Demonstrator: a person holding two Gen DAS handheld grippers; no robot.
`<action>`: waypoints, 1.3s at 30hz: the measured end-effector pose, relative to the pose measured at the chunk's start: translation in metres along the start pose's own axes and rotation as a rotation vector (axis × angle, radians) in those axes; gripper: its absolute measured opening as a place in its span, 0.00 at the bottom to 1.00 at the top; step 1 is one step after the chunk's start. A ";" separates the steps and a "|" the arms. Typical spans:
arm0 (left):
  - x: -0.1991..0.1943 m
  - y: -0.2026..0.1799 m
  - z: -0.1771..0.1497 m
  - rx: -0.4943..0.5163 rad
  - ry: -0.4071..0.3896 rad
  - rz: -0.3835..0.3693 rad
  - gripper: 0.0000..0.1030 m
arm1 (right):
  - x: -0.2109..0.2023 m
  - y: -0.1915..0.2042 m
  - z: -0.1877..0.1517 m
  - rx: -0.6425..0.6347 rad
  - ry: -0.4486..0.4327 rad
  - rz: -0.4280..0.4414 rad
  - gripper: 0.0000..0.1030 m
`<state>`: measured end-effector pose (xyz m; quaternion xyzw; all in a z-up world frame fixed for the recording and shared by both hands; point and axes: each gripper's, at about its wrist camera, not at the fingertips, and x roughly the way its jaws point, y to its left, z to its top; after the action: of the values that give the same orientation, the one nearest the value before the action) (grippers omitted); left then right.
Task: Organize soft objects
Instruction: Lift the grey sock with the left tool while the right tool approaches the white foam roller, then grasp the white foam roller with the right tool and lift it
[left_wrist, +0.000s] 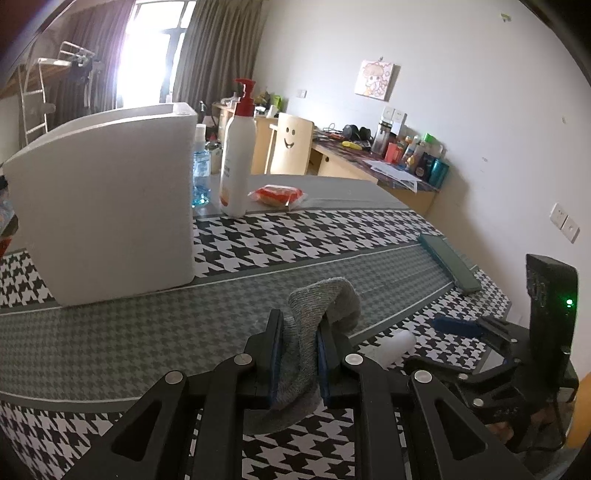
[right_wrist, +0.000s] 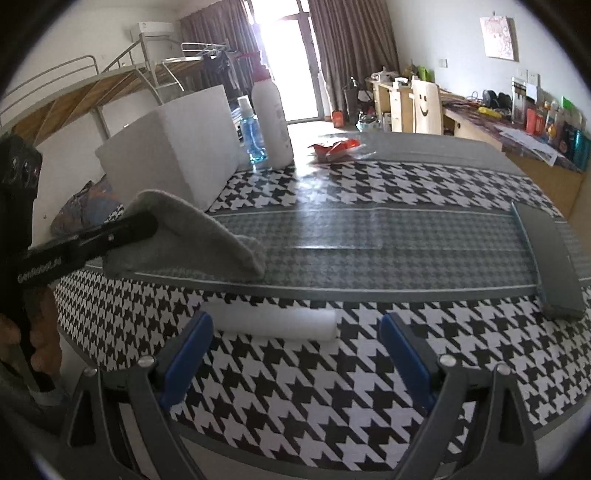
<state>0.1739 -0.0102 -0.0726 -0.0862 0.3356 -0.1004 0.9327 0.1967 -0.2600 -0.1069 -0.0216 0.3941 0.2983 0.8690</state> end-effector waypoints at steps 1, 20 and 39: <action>0.000 0.001 0.001 -0.002 -0.002 0.000 0.17 | 0.002 0.000 0.001 0.007 0.012 0.002 0.91; -0.009 0.009 -0.010 0.003 0.001 -0.013 0.17 | 0.029 0.019 0.000 -0.071 0.103 -0.104 0.51; -0.026 0.009 -0.016 0.015 -0.020 -0.029 0.17 | -0.012 0.019 -0.012 -0.105 0.078 -0.105 0.06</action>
<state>0.1447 0.0036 -0.0709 -0.0853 0.3241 -0.1157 0.9350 0.1720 -0.2535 -0.1034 -0.0992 0.4099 0.2713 0.8652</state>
